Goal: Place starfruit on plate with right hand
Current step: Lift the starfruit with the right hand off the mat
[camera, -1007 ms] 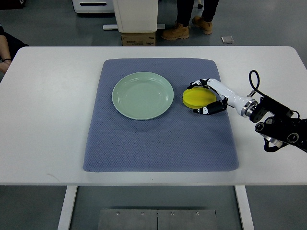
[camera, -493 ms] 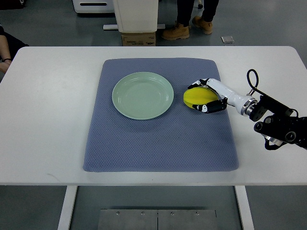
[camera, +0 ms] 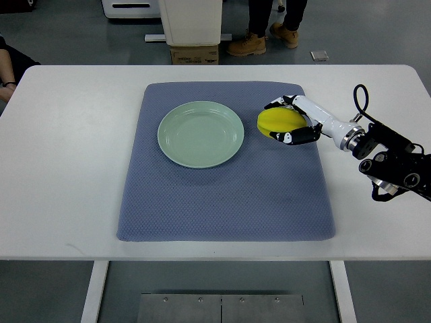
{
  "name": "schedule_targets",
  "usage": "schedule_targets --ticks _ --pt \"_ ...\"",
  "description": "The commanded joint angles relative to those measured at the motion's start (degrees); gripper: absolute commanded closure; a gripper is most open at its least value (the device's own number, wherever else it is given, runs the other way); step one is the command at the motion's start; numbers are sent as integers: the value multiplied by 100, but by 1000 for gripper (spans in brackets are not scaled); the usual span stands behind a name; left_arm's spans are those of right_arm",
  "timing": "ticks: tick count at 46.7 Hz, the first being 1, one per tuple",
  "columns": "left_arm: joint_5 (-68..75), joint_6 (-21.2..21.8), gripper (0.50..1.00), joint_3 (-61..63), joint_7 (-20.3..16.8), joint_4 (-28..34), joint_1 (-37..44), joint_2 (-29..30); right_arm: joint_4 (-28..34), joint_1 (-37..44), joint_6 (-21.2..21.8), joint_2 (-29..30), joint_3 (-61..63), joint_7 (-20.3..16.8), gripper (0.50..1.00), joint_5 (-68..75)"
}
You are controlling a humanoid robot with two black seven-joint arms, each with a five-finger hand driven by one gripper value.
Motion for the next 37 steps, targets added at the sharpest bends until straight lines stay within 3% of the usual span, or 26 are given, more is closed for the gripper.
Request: schedule_targets --ticks 1,15,37 --pt "0 0 500 0 4 0 4 0 29 98 35 -75 2 47 961 50" --pt "0 0 500 0 4 0 4 0 82 608 404 -462 11 73 957 349" --pt "0 0 500 0 -5 0 4 0 56 757 413 -93 10 29 952 455"
